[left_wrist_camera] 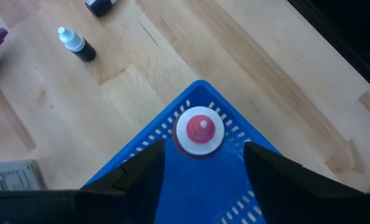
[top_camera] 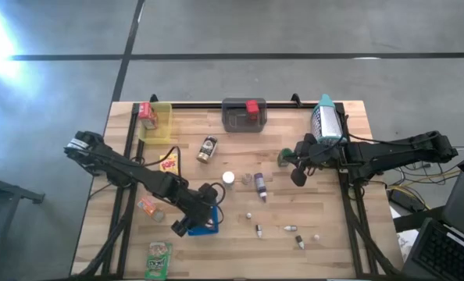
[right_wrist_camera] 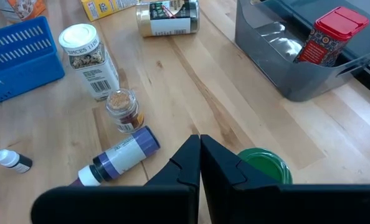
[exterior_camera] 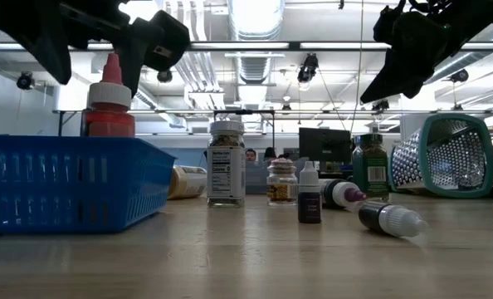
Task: Pick & Place Kitchen Items
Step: Put the orange cereal box into the yellow bin
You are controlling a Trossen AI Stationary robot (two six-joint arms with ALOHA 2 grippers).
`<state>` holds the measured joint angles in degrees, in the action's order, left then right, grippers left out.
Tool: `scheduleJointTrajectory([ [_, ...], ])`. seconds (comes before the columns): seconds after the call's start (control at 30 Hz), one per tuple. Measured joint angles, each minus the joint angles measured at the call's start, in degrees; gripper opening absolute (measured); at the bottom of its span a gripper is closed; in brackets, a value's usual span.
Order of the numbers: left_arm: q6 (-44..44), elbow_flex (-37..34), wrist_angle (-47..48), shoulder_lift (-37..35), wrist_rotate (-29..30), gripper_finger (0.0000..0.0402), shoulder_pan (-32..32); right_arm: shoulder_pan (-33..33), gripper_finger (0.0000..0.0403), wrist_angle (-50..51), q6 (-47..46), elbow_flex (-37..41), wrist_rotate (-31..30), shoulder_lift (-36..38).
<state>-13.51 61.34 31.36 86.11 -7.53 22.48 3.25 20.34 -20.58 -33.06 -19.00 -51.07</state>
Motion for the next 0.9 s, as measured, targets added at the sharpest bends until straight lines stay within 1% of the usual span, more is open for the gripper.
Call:
scheduleJointTrajectory([
  [0.23, 0.11, 3.1, 5.43, -0.02, 0.13, 0.022, 0.0, 0.0, 0.0008, -0.09, 0.0, 0.0, 0.0, 0.0],
  [0.4, 0.18, 6.13, 9.85, -0.11, 3.0, 0.0218, 0.0, 0.0, 0.0008, -0.15, 0.0, 0.0, 0.0, 0.0],
  [0.6, 0.7, 8.88, 11.93, -0.11, 4.09, 0.0218, -0.02, 0.0, 0.0008, -0.15, 0.02, 0.0, -0.02, 0.0],
  [0.73, 2.64, 11.19, 13.98, -0.11, 5.24, 0.0218, -0.15, 0.0, 0.0008, -0.13, 0.04, 0.0, -0.04, 0.0],
  [0.9, 4.24, 14.15, 18.07, -0.11, 8.82, 0.0218, -0.25, -0.02, 0.0008, -0.13, 0.14, 0.0, -0.04, 0.0],
])
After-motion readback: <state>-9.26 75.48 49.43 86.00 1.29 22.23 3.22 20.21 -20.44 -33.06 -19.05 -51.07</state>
